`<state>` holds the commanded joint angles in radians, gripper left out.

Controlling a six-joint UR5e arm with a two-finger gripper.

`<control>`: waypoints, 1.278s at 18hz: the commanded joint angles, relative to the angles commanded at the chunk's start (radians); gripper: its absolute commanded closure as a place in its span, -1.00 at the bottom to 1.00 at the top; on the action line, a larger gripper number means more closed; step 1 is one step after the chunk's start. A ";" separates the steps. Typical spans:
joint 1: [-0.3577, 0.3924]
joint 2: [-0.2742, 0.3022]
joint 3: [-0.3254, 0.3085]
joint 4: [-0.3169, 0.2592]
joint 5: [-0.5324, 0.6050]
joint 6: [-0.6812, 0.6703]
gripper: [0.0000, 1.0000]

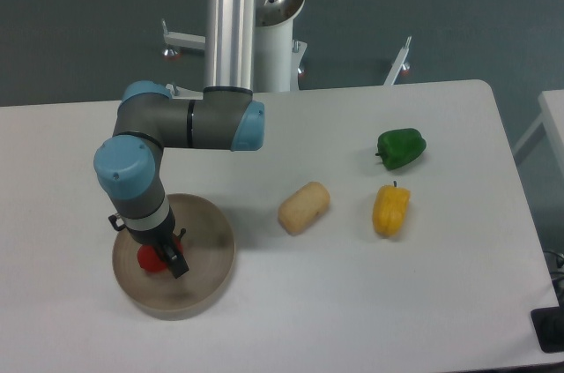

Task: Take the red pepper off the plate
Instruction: 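Lower the gripper and close it on the red pepper, then lift the red pepper off the plate and carry it toward the yellow pepper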

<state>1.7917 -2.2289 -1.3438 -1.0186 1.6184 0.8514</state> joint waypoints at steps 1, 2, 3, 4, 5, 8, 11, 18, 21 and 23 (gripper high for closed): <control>0.000 0.003 0.002 0.000 -0.003 0.000 0.82; 0.000 0.009 0.006 -0.002 -0.009 0.000 0.82; 0.003 0.029 0.008 -0.005 -0.027 -0.002 0.82; 0.009 0.041 0.006 -0.009 -0.049 -0.002 0.82; 0.017 0.055 0.006 -0.015 -0.063 -0.003 0.82; 0.072 0.118 -0.005 -0.029 -0.109 0.000 0.82; 0.203 0.196 0.009 -0.092 -0.221 0.001 0.82; 0.437 0.239 0.051 -0.204 -0.293 0.101 0.79; 0.497 0.242 0.058 -0.309 -0.285 0.211 0.80; 0.541 0.242 0.060 -0.376 -0.270 0.317 0.80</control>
<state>2.3329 -1.9865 -1.2840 -1.3941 1.3483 1.1684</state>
